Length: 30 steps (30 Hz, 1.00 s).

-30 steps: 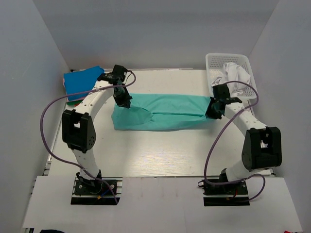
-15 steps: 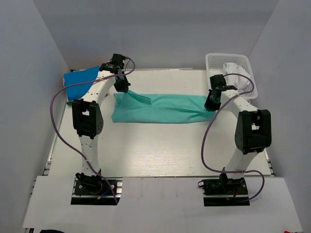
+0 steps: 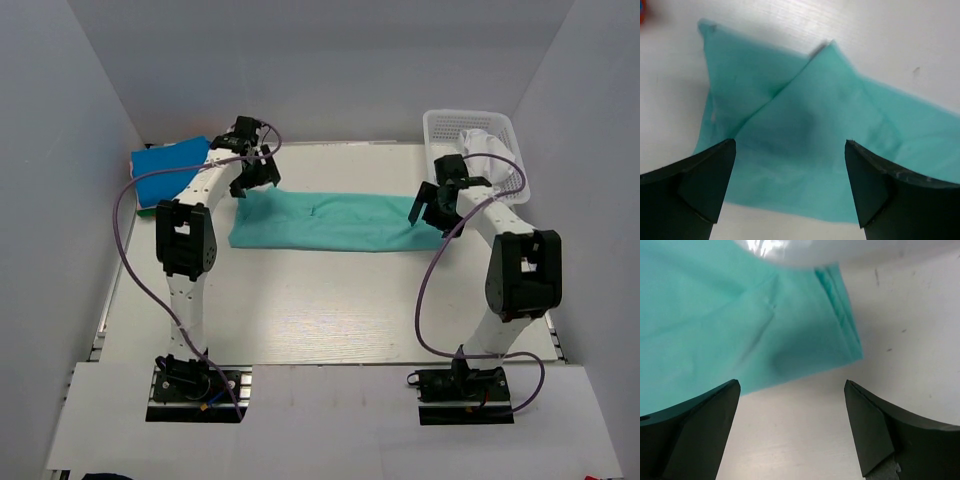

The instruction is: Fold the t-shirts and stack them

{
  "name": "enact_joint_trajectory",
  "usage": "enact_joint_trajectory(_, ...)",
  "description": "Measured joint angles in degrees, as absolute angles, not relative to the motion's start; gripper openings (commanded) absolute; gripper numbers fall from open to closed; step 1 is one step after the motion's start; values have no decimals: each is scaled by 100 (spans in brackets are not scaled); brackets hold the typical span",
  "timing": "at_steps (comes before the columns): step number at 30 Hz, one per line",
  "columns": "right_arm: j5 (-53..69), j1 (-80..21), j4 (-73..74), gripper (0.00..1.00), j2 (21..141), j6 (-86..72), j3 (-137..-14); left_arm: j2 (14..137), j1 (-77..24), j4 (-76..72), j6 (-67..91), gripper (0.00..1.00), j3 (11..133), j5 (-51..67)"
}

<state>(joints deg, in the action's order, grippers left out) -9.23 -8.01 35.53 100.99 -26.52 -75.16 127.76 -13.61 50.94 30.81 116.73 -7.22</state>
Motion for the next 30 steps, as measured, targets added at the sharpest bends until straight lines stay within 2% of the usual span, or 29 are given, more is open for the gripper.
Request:
enact_joint_trajectory(7,-187,-1079,3168,90,9428,-2480,-6729,11745,-1446,4849,3253,100,9590,-272)
enact_joint_trajectory(14,-84,-1256,2724,90,10521,-2143,-7446,11767,-1516,4497,3454,100,9297,71)
enact_joint_trajectory(17,-185,-1256,2685,90,11078,-2029,-7767,12274,-1516,4438,3454,100,9791,71)
enact_joint_trajectory(19,-141,-1297,2707,90,11159,-1994,-7723,12945,-1516,4571,3446,100,10586,58)
enact_joint_trajectory(21,-115,-1361,2591,90,11028,-1916,-7494,13469,-1516,4762,3450,100,11478,45)
enact_joint_trajectory(24,16,-1577,2508,90,10475,-1824,-6761,13974,-1496,4410,3452,100,12202,329)
enact_joint_trajectory(27,250,-2287,2637,90,9804,-1726,-5964,14418,-1474,3780,3573,100,12742,991)
enact_joint_trajectory(30,709,-3459,2808,90,9395,-1688,-5537,14962,-1557,2816,3824,100,13279,1570)
